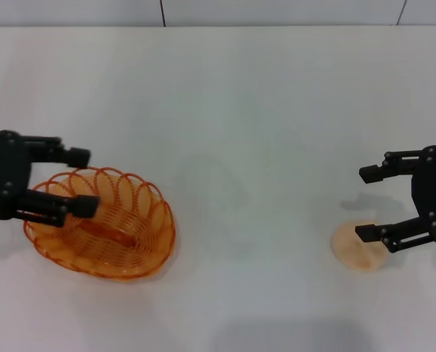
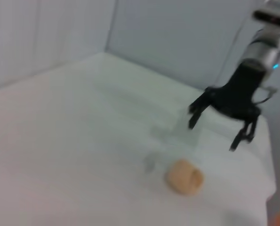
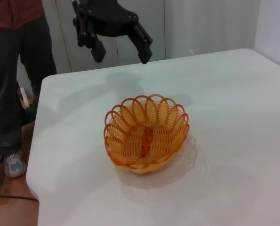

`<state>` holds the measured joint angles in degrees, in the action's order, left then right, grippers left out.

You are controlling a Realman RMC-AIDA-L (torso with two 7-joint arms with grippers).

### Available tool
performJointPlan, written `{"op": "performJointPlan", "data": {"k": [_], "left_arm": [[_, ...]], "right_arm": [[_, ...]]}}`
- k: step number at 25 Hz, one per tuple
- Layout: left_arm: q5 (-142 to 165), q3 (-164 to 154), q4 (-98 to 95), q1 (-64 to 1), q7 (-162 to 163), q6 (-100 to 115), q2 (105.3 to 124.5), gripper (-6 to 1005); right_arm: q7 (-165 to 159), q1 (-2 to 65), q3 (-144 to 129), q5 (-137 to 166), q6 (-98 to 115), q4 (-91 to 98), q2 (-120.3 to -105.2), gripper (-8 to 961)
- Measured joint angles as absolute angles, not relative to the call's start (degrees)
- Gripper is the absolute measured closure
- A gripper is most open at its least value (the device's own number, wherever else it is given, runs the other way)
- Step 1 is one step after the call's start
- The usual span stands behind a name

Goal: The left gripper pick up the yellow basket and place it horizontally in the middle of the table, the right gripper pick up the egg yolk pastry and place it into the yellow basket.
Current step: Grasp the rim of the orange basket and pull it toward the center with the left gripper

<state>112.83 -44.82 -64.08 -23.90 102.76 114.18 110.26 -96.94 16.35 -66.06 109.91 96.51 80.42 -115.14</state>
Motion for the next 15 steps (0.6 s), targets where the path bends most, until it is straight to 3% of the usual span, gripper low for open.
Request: {"op": "performJointPlan", "data": {"k": [6, 15], "left_arm": [[124.30, -42.80, -64.72, -26.59, 109.61, 113.72, 107.88, 126], [140.62, -38.75, -69.63, -30.79, 115.61, 113.55, 106.62, 126]], "right_arm": [[-96.95, 16.45, -66.17, 109.23, 96.42, 80.24, -115.20, 97], [-97.30, 16.43, -66.69, 108.43, 96.03, 79.81, -115.23, 97]]}}
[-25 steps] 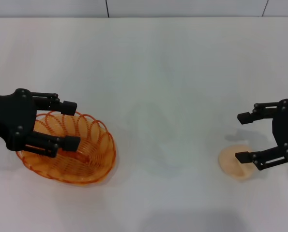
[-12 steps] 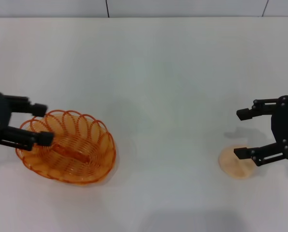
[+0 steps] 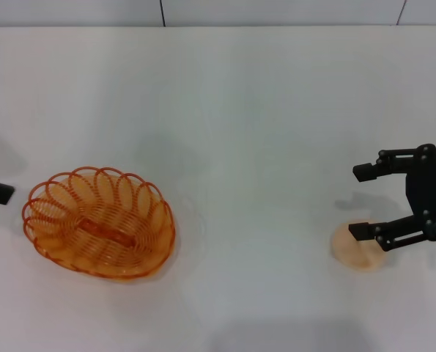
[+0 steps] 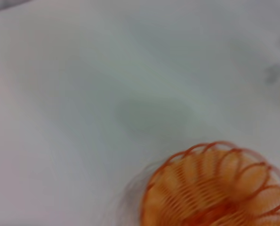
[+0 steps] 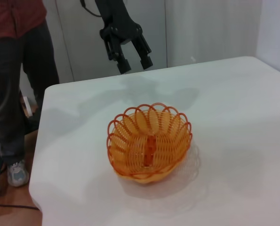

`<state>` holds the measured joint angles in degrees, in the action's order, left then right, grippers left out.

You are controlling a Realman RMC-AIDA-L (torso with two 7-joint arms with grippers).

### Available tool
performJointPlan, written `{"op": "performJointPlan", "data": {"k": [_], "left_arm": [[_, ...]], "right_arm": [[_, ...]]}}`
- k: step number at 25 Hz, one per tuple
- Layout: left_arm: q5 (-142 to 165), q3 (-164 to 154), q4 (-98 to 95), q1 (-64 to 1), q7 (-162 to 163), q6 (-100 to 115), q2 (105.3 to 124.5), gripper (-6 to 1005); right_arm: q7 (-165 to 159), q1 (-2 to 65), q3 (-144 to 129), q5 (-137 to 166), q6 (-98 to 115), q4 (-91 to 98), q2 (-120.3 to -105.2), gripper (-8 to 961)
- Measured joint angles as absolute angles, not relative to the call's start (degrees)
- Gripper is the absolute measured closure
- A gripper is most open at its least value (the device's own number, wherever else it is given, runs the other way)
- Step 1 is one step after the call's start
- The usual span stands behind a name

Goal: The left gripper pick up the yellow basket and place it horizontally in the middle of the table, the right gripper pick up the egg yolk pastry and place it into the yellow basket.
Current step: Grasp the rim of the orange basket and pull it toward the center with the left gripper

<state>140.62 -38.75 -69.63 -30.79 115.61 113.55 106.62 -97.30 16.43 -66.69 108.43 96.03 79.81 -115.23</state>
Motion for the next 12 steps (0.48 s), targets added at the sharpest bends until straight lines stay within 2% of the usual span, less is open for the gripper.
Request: {"op": "performJointPlan", "data": {"k": [3, 12], "left_arm": [[145.49, -38.66, -69.71, -31.65, 116.43, 112.55, 106.72, 126], [149.74, -39.01, -66.88, -32.34, 116.40, 106.27, 109.16, 127]], "right_arm": [[-97.35, 16.46, -67.29, 107.97, 95.61, 79.67, -115.23, 97], [-97.39, 16.51, -68.38, 107.07, 95.17, 78.94, -115.22, 96]]}}
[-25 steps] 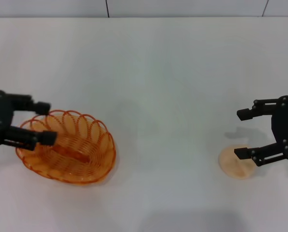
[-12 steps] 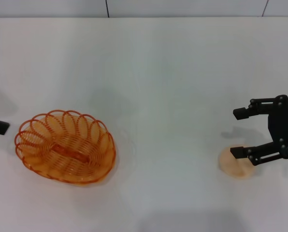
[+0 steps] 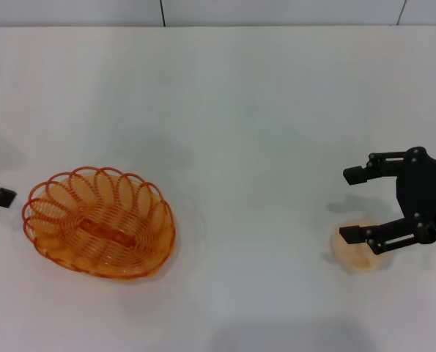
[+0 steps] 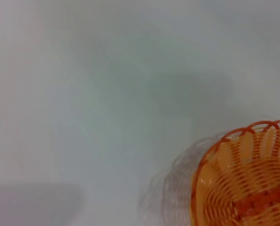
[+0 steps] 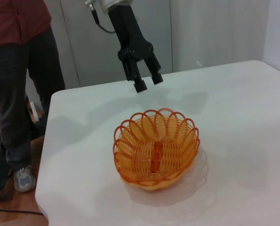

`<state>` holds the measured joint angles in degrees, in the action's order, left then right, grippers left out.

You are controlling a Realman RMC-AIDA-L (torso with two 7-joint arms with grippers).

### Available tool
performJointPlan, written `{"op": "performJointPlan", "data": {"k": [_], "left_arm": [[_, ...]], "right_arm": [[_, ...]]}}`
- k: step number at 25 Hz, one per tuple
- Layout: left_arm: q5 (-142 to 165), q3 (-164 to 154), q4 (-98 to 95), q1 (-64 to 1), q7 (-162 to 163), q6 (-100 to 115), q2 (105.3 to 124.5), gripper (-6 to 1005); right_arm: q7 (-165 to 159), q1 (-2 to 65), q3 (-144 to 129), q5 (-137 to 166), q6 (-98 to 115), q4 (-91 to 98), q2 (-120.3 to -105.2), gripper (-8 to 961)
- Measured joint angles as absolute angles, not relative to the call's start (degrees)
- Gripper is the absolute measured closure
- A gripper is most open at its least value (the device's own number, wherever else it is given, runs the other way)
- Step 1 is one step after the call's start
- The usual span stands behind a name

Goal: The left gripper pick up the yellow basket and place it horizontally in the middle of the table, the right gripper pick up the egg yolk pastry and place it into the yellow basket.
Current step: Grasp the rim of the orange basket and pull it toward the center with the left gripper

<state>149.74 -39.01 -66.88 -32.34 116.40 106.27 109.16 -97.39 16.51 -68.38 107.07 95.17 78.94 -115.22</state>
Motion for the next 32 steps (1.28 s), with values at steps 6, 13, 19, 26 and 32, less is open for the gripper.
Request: {"op": "performJointPlan", "data": {"k": [6, 13, 19, 26, 32], "left_arm": [[150.33, -40.06, -62.33, -33.41, 116.10, 102.77, 110.20, 128], [153.41, -41.35, -57.48, -35.36, 116.36, 100.10, 110.76, 132], [154.37, -41.42, -55.29, -36.97, 116.37, 99.34, 111.33, 136], [156.54, -41.49, -53.28, -37.77, 116.16, 97.75, 112.56, 140], [156.58, -41.57, -52.56, -37.93, 116.21, 97.15, 112.69, 144]], "right_arm": [[-97.47, 16.30, -68.41, 106.94, 95.46, 78.92, -115.22, 96], [-97.47, 16.26, -68.39, 106.85, 95.59, 78.92, -115.23, 96], [-97.47, 16.14, -68.38, 106.84, 95.71, 78.86, -115.22, 96], [-97.47, 15.98, -68.46, 106.84, 95.95, 78.83, -115.22, 96], [-97.47, 15.90, -68.47, 106.87, 96.30, 78.83, -115.22, 96]]}}
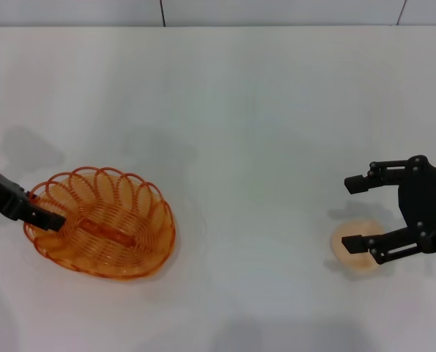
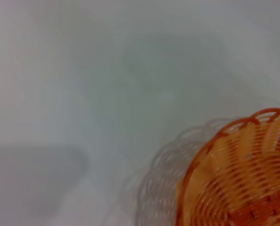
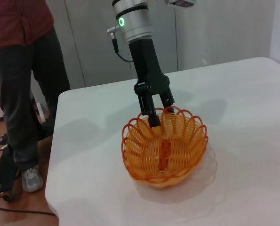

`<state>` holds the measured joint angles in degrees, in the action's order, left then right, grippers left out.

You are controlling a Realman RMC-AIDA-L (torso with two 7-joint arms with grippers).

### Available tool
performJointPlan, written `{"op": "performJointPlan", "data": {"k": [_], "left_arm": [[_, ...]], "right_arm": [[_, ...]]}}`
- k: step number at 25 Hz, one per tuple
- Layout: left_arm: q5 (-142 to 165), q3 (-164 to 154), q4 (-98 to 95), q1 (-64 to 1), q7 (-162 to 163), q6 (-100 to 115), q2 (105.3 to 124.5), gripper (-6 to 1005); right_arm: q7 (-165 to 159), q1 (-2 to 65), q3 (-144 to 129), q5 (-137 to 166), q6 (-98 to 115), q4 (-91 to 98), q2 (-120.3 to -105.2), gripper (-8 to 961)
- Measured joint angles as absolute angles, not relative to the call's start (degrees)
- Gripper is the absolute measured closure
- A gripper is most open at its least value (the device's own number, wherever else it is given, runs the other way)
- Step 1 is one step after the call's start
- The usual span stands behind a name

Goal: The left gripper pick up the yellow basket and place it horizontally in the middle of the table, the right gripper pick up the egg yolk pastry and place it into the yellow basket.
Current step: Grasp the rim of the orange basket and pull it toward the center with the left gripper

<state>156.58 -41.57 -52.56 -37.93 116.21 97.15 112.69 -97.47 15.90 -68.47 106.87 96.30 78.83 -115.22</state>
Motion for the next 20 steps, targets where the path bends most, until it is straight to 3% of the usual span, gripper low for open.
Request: {"op": "performJointPlan", "data": {"k": [3, 9, 20], "left_arm": [[156.63, -41.65, -51.27, -37.99, 116.21, 96.34, 112.75, 146], [156.70, -41.92, -50.90, -38.05, 116.15, 95.64, 113.00, 347], [156.71, -42.19, -50.88, -38.06, 116.52, 94.72, 113.11, 448]], "right_arm": [[-97.47, 15.91, -68.47, 106.88, 96.33, 78.83, -115.23, 96], [-97.47, 15.91, -68.47, 106.88, 96.41, 78.83, -115.22, 96], [-97.47, 15.83, -68.47, 106.88, 96.42, 78.84, -115.22, 96]]}}
